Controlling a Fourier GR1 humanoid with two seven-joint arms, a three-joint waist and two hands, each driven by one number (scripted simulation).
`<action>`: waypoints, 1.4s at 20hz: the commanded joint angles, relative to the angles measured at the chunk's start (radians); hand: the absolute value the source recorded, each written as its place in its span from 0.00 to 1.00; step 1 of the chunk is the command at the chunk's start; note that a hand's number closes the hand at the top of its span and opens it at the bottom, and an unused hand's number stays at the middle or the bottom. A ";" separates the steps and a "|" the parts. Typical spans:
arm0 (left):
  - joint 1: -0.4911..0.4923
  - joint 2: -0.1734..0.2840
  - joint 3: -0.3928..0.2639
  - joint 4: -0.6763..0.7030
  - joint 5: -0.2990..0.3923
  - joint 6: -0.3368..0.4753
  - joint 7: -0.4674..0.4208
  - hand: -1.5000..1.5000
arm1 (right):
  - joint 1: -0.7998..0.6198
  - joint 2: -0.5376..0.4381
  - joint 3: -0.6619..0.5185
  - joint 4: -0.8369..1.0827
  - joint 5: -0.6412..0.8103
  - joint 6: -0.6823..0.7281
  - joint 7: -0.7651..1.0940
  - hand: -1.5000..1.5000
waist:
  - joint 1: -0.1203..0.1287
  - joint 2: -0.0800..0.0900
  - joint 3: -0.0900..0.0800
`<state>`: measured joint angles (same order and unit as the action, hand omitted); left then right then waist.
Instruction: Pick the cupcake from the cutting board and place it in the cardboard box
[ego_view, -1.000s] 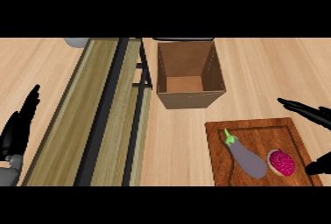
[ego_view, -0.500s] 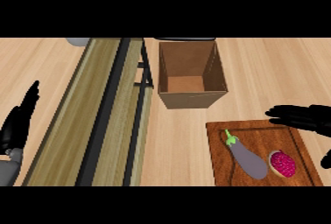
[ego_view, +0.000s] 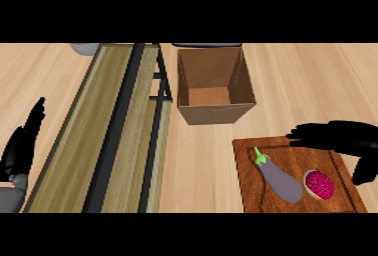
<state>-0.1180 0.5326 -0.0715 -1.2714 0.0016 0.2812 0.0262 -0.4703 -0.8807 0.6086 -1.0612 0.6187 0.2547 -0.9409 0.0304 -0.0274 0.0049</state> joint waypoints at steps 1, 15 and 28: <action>-0.014 -0.001 0.020 0.026 -0.009 -0.015 -0.003 0.50 | 0.004 0.073 0.027 0.033 0.059 -0.005 -0.060 0.00 | -0.021 0.029 -0.005; 0.010 -0.003 0.063 -0.005 -0.026 -0.043 0.023 0.50 | 0.061 0.018 0.018 -0.043 0.033 0.045 -0.138 0.00 | -0.035 0.025 -0.005; 0.032 -0.043 0.064 -0.057 -0.060 -0.039 0.046 0.50 | 0.135 -0.014 0.054 -0.264 0.077 0.045 0.094 0.00 | -0.031 0.025 -0.005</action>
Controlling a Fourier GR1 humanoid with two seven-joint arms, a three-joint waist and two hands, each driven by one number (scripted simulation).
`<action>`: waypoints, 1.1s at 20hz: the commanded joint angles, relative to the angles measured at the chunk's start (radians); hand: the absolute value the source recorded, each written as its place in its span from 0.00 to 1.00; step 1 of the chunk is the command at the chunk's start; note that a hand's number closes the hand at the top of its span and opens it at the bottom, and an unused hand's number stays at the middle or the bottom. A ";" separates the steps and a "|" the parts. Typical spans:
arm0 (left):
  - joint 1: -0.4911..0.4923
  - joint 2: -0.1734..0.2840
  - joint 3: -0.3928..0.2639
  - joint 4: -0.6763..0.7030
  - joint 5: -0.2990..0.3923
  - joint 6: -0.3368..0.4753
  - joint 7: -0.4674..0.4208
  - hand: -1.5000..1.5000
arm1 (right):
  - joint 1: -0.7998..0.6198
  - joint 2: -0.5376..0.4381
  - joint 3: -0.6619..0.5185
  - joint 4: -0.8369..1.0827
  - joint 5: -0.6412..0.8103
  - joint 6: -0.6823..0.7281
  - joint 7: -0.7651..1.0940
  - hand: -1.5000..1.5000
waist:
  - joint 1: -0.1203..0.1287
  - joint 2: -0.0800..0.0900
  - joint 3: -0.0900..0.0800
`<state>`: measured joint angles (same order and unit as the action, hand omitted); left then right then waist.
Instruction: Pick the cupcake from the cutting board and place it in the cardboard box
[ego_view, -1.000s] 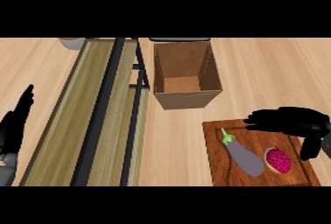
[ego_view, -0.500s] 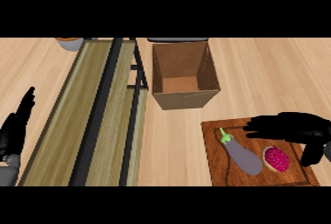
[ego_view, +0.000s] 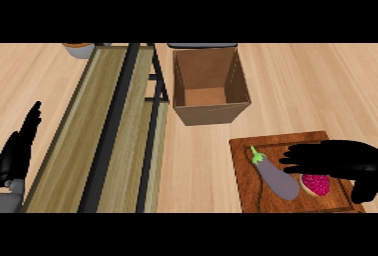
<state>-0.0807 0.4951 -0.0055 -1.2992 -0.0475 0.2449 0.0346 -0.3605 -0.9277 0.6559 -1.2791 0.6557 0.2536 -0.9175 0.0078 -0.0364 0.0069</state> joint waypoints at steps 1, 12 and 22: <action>0.056 0.009 0.011 -0.037 0.005 -0.028 -0.001 0.50 | 0.028 0.015 0.011 -0.018 0.052 0.042 0.037 0.00 | -0.002 0.034 -0.007; -0.040 -0.013 0.026 -0.003 -0.044 -0.034 0.040 0.50 | 0.018 0.202 -0.086 0.053 0.107 -0.093 0.076 1.00 | -0.007 0.037 -0.007; 0.002 -0.017 0.050 -0.027 -0.052 -0.033 0.046 0.50 | 0.116 0.315 -0.289 0.047 0.067 -0.218 0.405 1.00 | -0.043 0.019 -0.009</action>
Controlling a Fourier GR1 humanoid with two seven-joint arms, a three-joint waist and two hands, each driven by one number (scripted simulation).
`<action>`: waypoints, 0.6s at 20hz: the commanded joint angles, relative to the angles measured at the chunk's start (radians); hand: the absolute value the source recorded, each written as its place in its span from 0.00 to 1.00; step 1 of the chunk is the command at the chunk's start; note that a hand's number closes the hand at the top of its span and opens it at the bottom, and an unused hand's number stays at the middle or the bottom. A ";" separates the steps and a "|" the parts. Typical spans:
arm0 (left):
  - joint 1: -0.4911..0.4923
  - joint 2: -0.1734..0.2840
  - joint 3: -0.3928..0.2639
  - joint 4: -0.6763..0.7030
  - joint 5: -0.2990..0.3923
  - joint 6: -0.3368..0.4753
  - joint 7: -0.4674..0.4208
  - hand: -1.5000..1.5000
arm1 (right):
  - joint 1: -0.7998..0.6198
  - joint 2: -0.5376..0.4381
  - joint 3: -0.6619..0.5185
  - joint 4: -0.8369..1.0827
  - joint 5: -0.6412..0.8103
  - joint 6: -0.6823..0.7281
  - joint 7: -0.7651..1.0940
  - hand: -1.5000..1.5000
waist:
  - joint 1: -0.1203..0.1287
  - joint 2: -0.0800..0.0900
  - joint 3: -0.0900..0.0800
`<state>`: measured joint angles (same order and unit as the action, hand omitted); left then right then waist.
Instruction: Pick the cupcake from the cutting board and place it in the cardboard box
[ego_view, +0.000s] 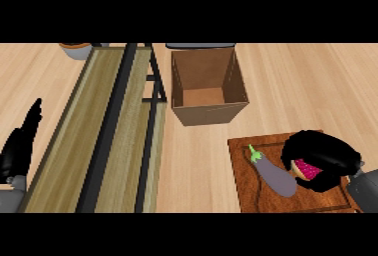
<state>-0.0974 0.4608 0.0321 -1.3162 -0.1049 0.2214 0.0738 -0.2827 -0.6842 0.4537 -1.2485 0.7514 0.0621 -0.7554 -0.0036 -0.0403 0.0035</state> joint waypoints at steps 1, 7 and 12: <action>0.039 0.010 0.018 0.005 0.000 0.009 0.002 0.50 | 0.071 0.053 -0.147 0.056 -0.045 -0.050 0.317 1.00 | -0.068 0.015 -0.007; 0.081 0.029 0.060 0.027 0.005 0.032 0.016 0.50 | 0.160 0.101 -0.340 0.106 -0.053 -0.210 0.746 1.00 | -0.154 -0.018 -0.016; 0.096 0.024 0.071 0.032 0.022 0.022 -0.013 0.50 | 0.144 0.184 -0.358 -0.090 0.053 -0.374 1.006 1.00 | -0.120 -0.013 -0.018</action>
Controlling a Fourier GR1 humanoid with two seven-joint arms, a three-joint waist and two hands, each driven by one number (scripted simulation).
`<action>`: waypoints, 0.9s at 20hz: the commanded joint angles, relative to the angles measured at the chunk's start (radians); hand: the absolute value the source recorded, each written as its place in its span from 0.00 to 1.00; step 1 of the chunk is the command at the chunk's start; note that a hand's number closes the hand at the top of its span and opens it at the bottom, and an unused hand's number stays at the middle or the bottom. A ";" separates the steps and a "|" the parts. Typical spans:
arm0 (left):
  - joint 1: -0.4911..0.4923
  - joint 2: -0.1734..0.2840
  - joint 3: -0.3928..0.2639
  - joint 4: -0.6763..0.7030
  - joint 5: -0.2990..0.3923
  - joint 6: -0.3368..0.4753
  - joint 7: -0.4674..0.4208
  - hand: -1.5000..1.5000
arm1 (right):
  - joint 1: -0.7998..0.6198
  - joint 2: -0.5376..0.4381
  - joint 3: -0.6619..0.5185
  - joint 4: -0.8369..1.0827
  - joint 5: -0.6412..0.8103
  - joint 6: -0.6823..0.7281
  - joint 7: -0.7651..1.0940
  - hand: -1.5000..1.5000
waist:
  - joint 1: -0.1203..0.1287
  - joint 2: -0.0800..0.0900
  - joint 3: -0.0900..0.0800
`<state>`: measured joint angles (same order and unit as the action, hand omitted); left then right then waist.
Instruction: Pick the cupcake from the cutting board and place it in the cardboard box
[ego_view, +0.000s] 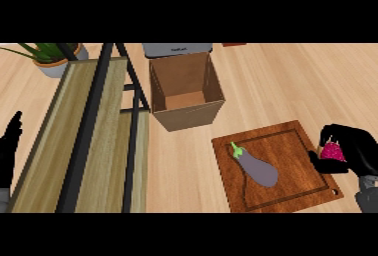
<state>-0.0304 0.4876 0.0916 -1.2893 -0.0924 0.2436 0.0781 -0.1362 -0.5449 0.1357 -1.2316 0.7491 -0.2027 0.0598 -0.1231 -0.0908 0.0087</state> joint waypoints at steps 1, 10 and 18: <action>0.014 -0.003 -0.003 -0.010 -0.003 0.003 -0.005 0.50 | -0.011 0.081 -0.017 -0.155 0.084 -0.128 0.234 1.00 | 0.002 0.036 -0.021; -0.022 -0.012 -0.026 -0.040 0.006 -0.038 -0.020 0.50 | -0.091 0.268 0.209 -0.571 0.410 0.060 0.714 1.00 | 0.087 0.069 -0.015; -0.045 -0.012 -0.031 -0.037 -0.016 -0.058 -0.044 0.50 | -0.452 0.526 0.224 -0.474 0.514 0.202 0.971 1.00 | 0.139 0.090 -0.009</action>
<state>-0.0917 0.4704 0.0541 -1.3124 -0.1023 0.1948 0.0606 -0.4685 -0.1267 0.3514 -1.7711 1.2078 -0.0159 0.9359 0.0044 -0.0359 0.0023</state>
